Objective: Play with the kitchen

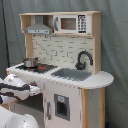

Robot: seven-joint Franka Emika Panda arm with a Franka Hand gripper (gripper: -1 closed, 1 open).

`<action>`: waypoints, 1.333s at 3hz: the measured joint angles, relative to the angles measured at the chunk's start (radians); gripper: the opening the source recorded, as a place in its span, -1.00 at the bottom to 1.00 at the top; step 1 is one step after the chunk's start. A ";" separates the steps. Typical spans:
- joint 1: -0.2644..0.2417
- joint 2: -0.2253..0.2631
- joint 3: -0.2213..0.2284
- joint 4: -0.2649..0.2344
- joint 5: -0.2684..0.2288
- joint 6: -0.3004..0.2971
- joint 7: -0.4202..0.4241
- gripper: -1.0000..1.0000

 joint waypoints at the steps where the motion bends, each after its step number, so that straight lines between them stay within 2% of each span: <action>1: -0.001 0.000 0.001 0.031 0.000 0.000 0.074 -1.00; 2: -0.001 0.000 0.001 0.033 0.000 0.000 0.075 1.00; 4: -0.002 -0.003 0.005 0.036 -0.083 -0.001 0.079 1.00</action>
